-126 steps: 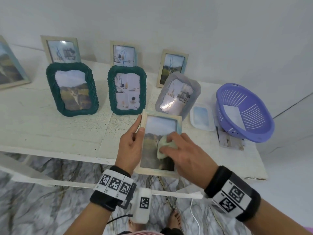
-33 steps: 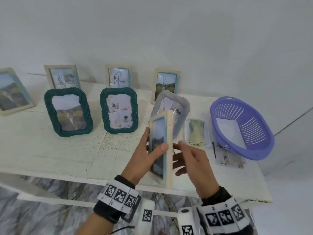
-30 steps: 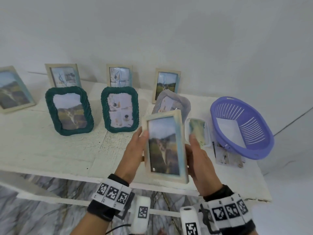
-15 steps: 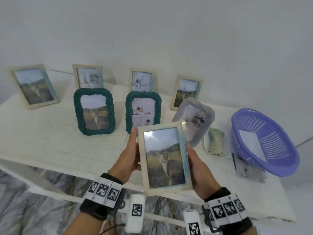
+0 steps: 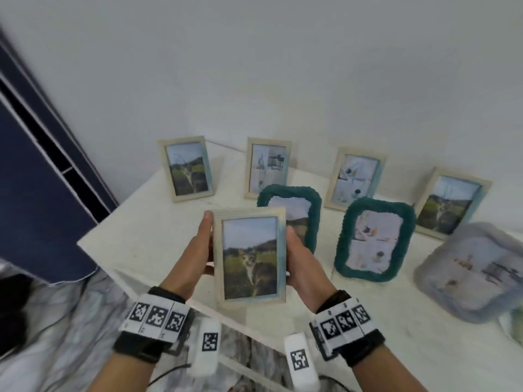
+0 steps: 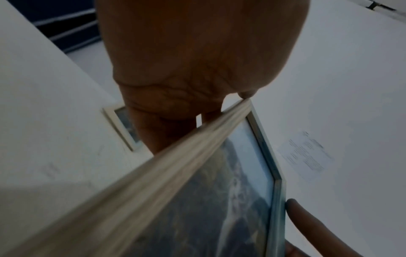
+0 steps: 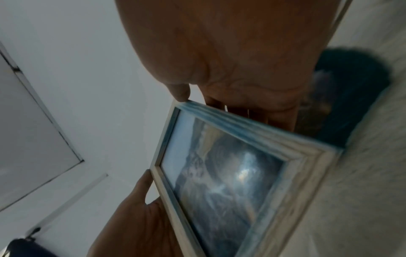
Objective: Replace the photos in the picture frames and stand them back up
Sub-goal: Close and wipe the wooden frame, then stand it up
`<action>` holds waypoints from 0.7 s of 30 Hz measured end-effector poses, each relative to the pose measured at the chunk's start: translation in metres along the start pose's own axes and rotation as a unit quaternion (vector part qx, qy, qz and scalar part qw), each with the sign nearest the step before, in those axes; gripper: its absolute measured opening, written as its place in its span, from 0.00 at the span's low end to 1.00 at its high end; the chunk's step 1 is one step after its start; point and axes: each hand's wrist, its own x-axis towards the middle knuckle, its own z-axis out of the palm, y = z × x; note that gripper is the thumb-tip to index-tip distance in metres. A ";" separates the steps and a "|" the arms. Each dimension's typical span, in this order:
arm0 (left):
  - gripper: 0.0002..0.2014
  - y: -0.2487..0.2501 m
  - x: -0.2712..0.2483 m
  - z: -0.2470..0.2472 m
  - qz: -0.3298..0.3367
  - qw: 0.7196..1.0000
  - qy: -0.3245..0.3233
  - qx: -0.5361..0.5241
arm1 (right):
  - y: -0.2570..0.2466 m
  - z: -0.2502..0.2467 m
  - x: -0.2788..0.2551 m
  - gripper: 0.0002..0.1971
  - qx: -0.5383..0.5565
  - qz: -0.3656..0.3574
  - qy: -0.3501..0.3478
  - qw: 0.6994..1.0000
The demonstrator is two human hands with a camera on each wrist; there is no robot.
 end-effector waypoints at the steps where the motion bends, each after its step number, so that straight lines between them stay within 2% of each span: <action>1: 0.30 0.001 0.009 -0.014 0.002 1.000 0.012 -0.002 | -0.006 0.015 0.011 0.25 -0.008 -0.005 -0.002 1.000; 3: 0.30 0.003 0.025 -0.037 0.000 1.000 0.020 -0.006 | -0.013 0.039 0.036 0.30 -0.035 -0.013 0.010 0.999; 5: 0.33 0.002 0.041 -0.056 -0.007 1.000 0.014 0.003 | -0.011 0.053 0.062 0.44 -0.061 -0.008 0.004 0.998; 6: 0.34 0.002 0.048 -0.063 -0.009 1.000 0.012 0.006 | -0.013 0.061 0.070 0.43 -0.084 -0.015 0.003 0.996; 8: 0.36 0.000 0.063 -0.073 -0.008 1.000 0.015 0.010 | -0.022 0.077 0.079 0.32 -0.117 -0.034 0.026 0.992; 10: 0.36 -0.001 0.076 -0.080 -0.006 1.000 0.017 0.017 | -0.027 0.085 0.090 0.26 -0.137 -0.052 0.041 0.988; 14: 0.37 -0.006 0.096 -0.089 -0.005 1.000 0.024 0.010 | -0.022 0.096 0.109 0.24 -0.179 -0.082 0.069 0.978; 21: 0.36 -0.023 0.105 -0.095 -0.005 1.000 0.028 0.006 | -0.007 0.094 0.115 0.24 -0.192 -0.076 0.056 0.977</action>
